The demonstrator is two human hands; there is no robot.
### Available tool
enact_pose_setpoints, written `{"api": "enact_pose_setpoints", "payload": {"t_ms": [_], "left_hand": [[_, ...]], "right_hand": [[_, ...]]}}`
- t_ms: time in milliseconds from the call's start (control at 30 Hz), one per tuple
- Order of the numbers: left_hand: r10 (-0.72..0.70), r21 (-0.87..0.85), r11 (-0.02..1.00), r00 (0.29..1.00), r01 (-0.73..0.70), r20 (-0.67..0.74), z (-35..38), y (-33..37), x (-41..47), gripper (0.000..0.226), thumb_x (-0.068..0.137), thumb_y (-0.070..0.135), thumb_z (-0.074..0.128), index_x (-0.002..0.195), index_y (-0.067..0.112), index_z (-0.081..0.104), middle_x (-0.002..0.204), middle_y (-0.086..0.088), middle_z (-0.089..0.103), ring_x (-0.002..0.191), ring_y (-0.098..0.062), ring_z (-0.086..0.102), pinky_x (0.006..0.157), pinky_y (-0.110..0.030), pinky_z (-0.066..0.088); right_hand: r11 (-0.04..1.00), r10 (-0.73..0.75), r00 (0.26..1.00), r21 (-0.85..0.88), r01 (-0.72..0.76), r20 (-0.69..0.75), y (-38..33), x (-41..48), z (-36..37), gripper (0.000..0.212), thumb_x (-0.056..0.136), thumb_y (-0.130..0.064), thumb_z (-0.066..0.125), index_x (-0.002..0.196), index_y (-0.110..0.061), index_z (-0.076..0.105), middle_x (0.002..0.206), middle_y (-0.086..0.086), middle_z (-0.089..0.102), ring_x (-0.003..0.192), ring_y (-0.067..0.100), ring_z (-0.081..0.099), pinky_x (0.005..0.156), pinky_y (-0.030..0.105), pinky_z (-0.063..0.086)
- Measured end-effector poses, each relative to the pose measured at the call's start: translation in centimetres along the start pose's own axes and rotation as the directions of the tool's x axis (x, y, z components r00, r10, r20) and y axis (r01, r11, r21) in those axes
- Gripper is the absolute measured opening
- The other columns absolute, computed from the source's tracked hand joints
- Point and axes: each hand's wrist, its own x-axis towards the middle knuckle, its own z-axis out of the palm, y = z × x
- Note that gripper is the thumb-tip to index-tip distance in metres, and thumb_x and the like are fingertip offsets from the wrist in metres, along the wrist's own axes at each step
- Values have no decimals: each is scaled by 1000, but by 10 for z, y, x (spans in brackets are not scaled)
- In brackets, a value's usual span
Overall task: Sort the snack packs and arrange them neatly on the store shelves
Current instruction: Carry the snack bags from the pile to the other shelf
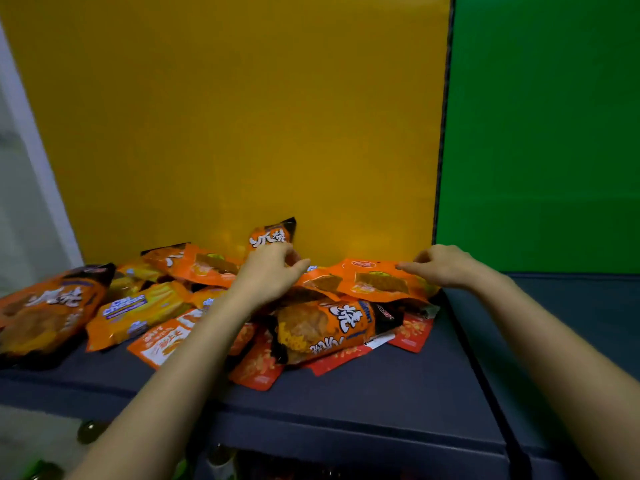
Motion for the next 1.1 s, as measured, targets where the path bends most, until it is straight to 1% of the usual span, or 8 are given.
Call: {"api": "enact_pose_setpoints", "payload": {"t_ms": [133,233,467,600,700,767,900,1100], "left_hand": [[62,3,998,995,-62,77,9,-5,20,36,90,41,53,102,10,66,105,-10,66,99,-26,59,81,-35,47],[50,82,995,983,-65,176,13,-7,30,46,89,46,52,111,7,62,114,-15,64,105,-30,57,85,-38,48],[-3,185,980,922,-75,387,15,5,42,59,91,50,48,127,3,53,131,-17,54,119,-33,51,95,-36,43],[-34,204,977,888,-68,460,17,8,52,62,90,50,49,130,2,49,136,-17,51,122,-34,49,96,-37,43],[-52,180,983,870,-42,490,18,10,56,71,84,56,55,130,2,48,136,-16,49,122,-33,49,97,-38,42],[-70,159,987,856,-14,512,19,11,59,80,77,60,60,129,1,47,137,-17,48,123,-33,48,97,-40,43],[-116,121,991,816,56,566,22,13,63,103,69,65,64,143,4,29,151,-15,29,137,-34,32,109,-47,35],[-113,23,992,787,125,606,27,14,68,103,74,53,68,148,4,16,156,-15,17,141,-35,25,110,-48,28]], "right_hand": [[991,126,990,32,-128,61,-20,1,12,72,78,-74,44,99,-8,64,113,16,60,101,31,58,83,35,47],[973,222,965,28,-228,142,-33,-1,15,96,69,-79,50,131,-5,51,138,15,49,121,33,51,97,38,44],[887,276,933,313,-339,230,-39,6,18,91,58,-52,81,129,-4,50,132,14,55,118,32,54,100,42,46],[796,240,948,516,-316,211,-31,10,21,133,12,-56,88,127,-4,49,126,16,59,112,34,59,98,50,48],[650,269,961,725,-229,61,-29,-1,16,71,62,-26,86,121,-13,49,123,14,54,108,35,62,92,47,52],[513,301,952,851,-112,-57,-19,-4,12,43,73,-12,78,108,-19,54,122,15,57,95,31,66,76,35,58],[281,385,910,959,43,-154,-2,-23,1,50,80,-6,70,125,-9,51,102,15,63,45,5,64,41,16,50],[232,521,840,972,35,-154,18,-61,5,77,80,-13,71,143,-12,27,127,14,57,58,8,64,46,20,48]]}}
